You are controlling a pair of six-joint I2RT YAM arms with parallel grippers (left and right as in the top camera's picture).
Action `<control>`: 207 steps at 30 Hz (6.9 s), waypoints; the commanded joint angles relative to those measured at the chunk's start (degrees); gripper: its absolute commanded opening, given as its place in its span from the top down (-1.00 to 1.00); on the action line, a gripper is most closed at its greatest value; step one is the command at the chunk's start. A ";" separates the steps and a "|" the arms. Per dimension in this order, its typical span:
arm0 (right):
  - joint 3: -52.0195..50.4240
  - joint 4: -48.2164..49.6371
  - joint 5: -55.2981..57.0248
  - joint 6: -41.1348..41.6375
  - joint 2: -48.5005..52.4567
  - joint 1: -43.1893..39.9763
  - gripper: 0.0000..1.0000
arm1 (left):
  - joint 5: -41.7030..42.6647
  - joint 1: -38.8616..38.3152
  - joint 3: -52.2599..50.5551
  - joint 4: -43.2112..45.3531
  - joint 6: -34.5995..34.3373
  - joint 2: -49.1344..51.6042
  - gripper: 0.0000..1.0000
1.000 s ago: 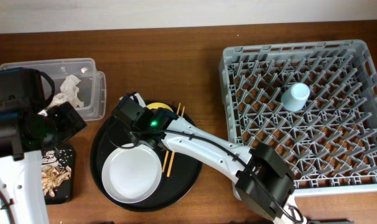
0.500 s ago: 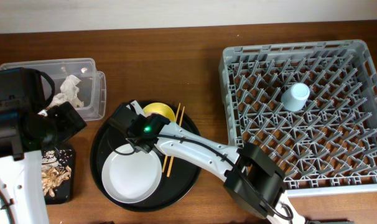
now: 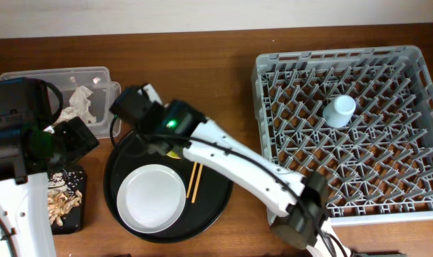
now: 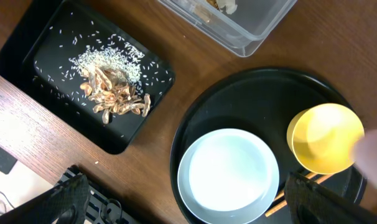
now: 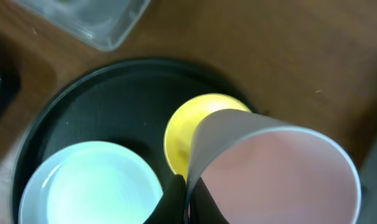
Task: Sort waste into correct bins and load items into the dishwasher rack
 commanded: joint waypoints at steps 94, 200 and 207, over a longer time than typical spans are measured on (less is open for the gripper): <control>-55.58 -20.26 -77.72 -58.27 -12.96 -96.91 0.92 | 0.20 0.35 0.61 0.02 -0.52 -0.76 -0.98; -49.33 -5.81 -18.43 -5.64 -41.46 -67.12 0.70 | 0.20 0.35 0.61 0.02 -0.52 -0.76 -0.98; -49.70 -8.79 -14.73 -3.63 -39.91 -66.97 0.12 | 0.20 0.35 0.61 0.02 -0.52 -0.76 -0.98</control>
